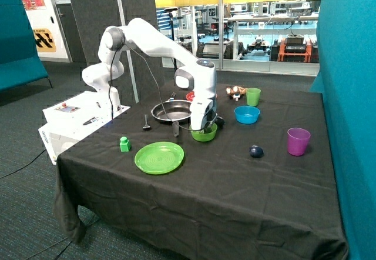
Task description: Cook the capsicum and place it on a plate
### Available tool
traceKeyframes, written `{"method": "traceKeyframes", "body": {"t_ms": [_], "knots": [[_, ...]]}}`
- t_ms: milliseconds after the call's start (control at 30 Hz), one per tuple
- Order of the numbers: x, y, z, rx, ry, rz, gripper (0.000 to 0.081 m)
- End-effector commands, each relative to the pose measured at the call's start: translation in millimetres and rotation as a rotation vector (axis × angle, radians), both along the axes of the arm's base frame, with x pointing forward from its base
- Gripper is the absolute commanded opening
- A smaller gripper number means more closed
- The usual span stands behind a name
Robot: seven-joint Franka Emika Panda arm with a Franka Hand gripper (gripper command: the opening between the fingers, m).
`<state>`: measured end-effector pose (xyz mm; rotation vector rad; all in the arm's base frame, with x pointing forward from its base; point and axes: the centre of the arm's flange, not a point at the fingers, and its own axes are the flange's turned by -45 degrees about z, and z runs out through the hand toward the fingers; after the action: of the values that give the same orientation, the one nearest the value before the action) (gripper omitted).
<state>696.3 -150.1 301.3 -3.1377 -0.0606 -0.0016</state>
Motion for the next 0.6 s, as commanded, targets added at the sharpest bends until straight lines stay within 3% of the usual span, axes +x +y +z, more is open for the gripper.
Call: {"method": "traceKeyframes", "body": {"t_ms": [0, 267, 567], "knots": [[-0.3, 9.2, 26.1, -0.0034, 0.0009, 0.014, 0.0], [-2.3, 12.2, 52.9, -0.0034, 0.0009, 0.012, 0.0], [-25.3, 24.2, 82.9, -0.0034, 0.0009, 0.012, 0.0]]}}
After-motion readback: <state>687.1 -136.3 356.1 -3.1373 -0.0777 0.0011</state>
